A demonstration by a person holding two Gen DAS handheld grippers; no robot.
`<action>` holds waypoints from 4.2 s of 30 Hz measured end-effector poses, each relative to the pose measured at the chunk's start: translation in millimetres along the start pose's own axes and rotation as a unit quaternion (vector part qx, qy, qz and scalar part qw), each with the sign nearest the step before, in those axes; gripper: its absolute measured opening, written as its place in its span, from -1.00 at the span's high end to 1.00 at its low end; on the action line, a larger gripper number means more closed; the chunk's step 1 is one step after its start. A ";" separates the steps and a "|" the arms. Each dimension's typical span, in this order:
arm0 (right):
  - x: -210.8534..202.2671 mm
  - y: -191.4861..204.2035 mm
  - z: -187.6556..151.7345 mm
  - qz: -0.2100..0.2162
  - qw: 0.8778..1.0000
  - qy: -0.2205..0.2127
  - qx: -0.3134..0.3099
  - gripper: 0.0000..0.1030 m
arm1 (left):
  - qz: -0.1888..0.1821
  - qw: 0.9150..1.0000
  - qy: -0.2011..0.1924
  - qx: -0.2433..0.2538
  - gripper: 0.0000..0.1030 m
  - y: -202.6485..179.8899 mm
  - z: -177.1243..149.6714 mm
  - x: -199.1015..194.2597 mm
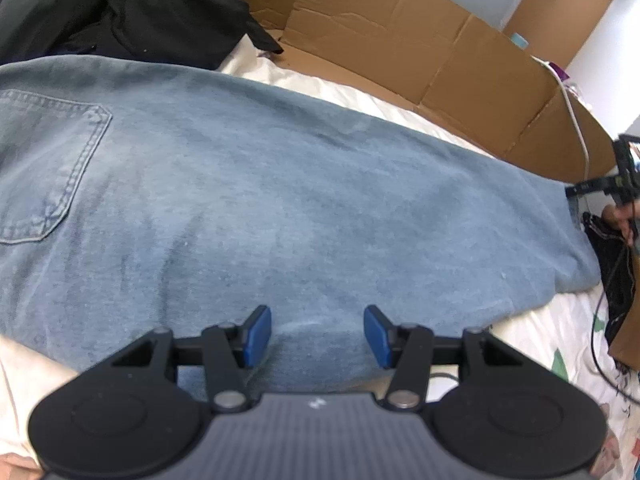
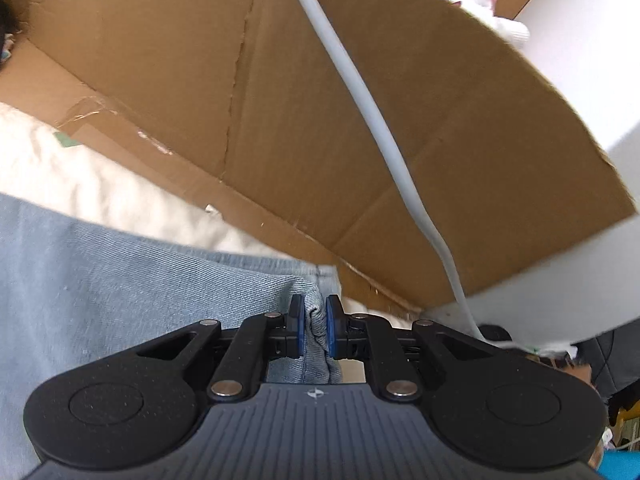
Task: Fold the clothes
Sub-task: 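Pull the held hem with the right gripper toward the cardboard wall, then open the right gripper and release the hem on the sheet, then move both open grippers to the edge of the folded light-blue jeans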
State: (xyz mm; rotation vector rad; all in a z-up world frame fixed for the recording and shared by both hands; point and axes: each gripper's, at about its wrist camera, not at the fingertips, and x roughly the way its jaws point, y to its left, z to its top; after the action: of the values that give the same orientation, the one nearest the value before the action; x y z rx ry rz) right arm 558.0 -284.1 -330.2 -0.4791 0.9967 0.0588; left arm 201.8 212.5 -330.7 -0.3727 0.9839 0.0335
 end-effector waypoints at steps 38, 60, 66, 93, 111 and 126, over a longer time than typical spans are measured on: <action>17.9 -33.7 -25.9 0.027 0.981 -0.051 0.183 0.90 | 0.016 1.000 0.019 0.016 -0.06 -2.0 0.0 2.9; -82.6 -56.2 -55.3 0.033 0.980 -0.081 0.180 0.36 | -0.035 0.999 -0.001 0.025 -0.11 -39.6 -12.0 -8.2; -104.4 -38.5 -115.0 0.060 0.968 -0.060 0.237 0.32 | -0.079 0.995 0.008 0.052 -0.11 -64.8 -26.1 -1.2; -77.7 91.5 -229.9 0.288 0.827 -0.003 0.484 0.01 | -0.114 0.987 0.013 0.114 -0.08 -125.9 -37.0 55.8; -72.1 90.3 -191.0 0.349 0.793 -0.066 0.495 0.00 | -0.117 0.985 -0.037 0.123 -0.07 -135.8 -18.3 54.8; -49.3 88.4 -205.8 0.335 0.792 -0.042 0.508 0.04 | -0.115 0.984 0.010 0.133 -0.10 -137.8 -39.0 72.7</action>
State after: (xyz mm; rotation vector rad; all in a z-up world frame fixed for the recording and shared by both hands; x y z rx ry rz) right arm 344.6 -281.8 -414.0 0.8840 0.9219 0.1631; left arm 237.8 60.8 -369.2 -0.2381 0.9448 -0.3093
